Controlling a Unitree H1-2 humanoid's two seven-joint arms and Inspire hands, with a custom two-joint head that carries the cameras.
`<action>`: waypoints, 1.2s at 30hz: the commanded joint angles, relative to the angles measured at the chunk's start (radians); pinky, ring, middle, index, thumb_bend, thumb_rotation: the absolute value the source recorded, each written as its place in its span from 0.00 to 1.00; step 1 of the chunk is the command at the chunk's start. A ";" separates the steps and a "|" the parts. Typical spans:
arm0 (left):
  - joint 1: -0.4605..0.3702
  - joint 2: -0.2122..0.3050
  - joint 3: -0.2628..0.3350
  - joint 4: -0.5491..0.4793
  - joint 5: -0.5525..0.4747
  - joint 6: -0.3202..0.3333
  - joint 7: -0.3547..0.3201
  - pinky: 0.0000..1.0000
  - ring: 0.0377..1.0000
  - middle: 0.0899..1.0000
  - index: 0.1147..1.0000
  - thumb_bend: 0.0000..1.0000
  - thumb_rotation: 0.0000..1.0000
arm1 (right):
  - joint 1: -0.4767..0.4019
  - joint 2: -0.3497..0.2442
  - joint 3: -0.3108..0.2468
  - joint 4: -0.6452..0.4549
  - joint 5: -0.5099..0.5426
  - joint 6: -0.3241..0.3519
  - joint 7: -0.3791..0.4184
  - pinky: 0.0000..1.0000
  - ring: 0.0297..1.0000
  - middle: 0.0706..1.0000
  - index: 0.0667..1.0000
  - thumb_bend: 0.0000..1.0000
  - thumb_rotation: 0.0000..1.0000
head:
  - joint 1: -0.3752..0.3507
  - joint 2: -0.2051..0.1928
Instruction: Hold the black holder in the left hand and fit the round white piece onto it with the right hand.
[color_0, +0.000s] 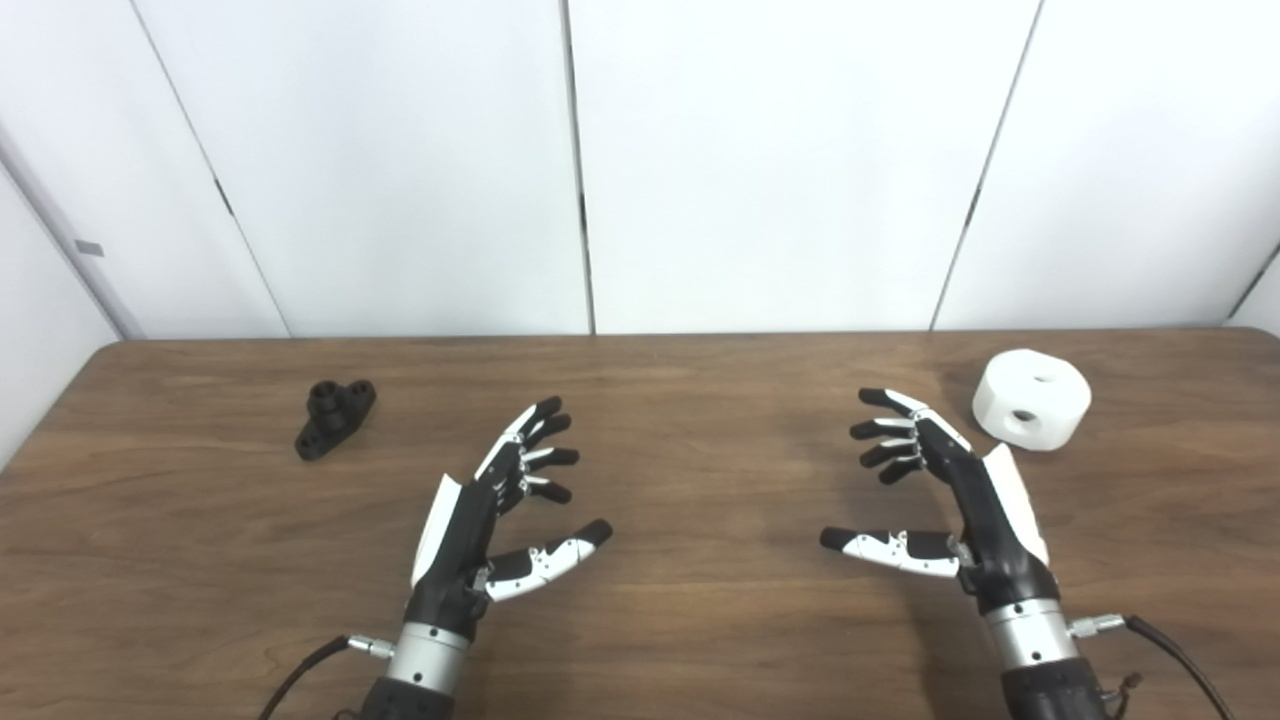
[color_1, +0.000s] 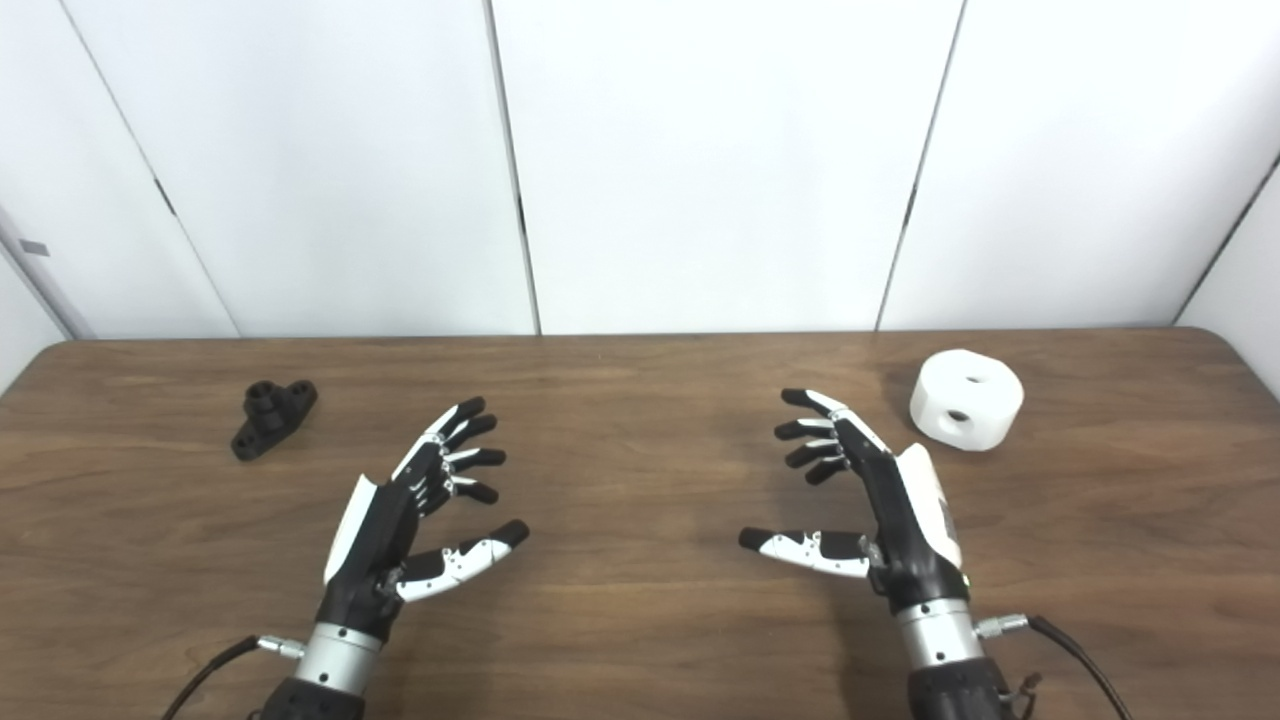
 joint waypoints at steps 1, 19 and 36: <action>-0.030 -0.006 -0.003 -0.027 0.004 -0.009 0.008 0.59 0.76 0.86 0.90 0.64 0.06 | -0.024 -0.006 -0.004 -0.028 0.008 -0.015 0.002 0.50 0.58 0.66 0.79 0.70 0.12 | 0.029 -0.002; -0.078 -0.073 -0.042 0.125 0.088 -0.080 0.083 0.58 0.76 0.84 0.84 0.67 0.10 | -0.025 -0.069 -0.045 0.025 0.041 -0.077 0.005 0.51 0.60 0.68 0.80 0.66 0.00 | 0.320 -0.086; -0.126 -0.013 -0.005 0.058 0.076 -0.049 0.067 0.50 0.65 0.71 0.68 0.68 0.00 | -0.035 -0.075 -0.057 0.025 0.043 -0.079 0.011 0.49 0.58 0.66 0.79 0.64 0.00 | 0.323 -0.081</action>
